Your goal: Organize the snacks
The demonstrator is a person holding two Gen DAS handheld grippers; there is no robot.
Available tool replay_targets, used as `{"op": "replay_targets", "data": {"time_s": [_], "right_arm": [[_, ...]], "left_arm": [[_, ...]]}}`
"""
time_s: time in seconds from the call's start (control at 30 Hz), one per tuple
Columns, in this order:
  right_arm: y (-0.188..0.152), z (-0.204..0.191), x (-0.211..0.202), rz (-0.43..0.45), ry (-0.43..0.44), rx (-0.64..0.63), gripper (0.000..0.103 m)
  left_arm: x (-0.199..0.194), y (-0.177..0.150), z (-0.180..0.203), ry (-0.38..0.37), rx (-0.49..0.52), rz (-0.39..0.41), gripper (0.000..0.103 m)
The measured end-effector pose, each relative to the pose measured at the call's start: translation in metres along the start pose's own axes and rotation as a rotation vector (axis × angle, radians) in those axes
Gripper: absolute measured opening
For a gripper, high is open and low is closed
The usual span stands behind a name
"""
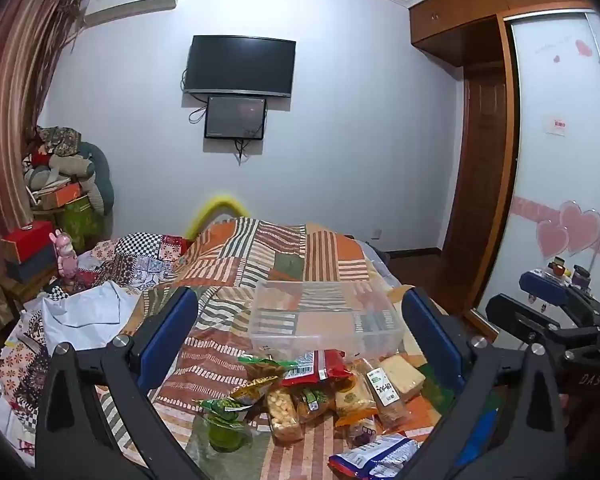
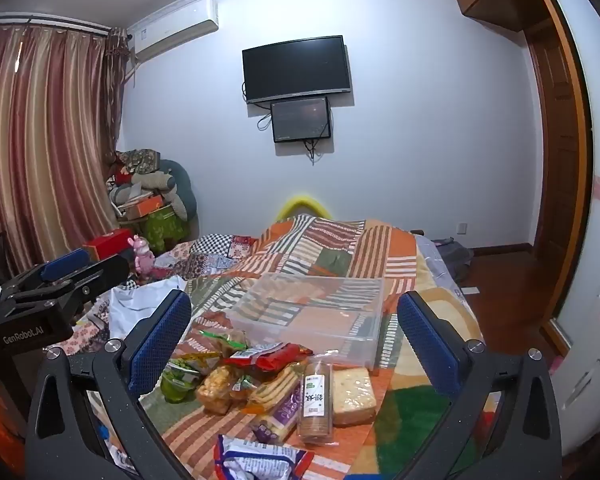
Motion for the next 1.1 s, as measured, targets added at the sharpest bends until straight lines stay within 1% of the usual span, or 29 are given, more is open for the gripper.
{"op": "replay_targets", "data": {"time_s": [0.1, 0.13, 0.17, 0.33, 0.57, 0.6, 1.1], "right_arm": [[0.000, -0.001, 0.000, -0.003, -0.001, -0.004, 0.103], [0.000, -0.001, 0.000, -0.003, 0.001, -0.005, 0.103], [0.000, -0.002, 0.000, -0.003, 0.002, -0.004, 0.103], [-0.002, -0.005, 0.001, -0.002, 0.003, -0.008, 0.103], [0.003, 0.001, 0.002, 0.001, 0.004, -0.004, 0.103], [0.000, -0.003, 0.000, 0.004, 0.007, -0.015, 0.103], [0.002, -0.005, -0.004, 0.018, 0.006, -0.016, 0.103]], "left_arm": [[-0.001, -0.001, -0.004, 0.001, -0.007, -0.007, 0.103], [-0.003, 0.001, -0.007, -0.005, -0.011, 0.006, 0.103], [0.001, -0.002, 0.001, 0.018, 0.039, -0.001, 0.103], [0.004, -0.005, 0.003, 0.002, 0.024, -0.021, 0.103], [0.004, -0.005, 0.003, -0.002, 0.026, -0.012, 0.103], [0.004, -0.005, 0.004, -0.001, 0.026, -0.012, 0.103], [-0.001, -0.005, 0.009, -0.009, 0.036, 0.008, 0.103]]}}
Point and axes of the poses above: each gripper's, at about its wrist camera, not at the fingertips, and x roughly the way its jaws point, z to its right, y to its top, the point moved 8 cm from there along x, roughly the way its jaws point, and after that the axes turned 12 degrees about y, right-handed, at the moved point
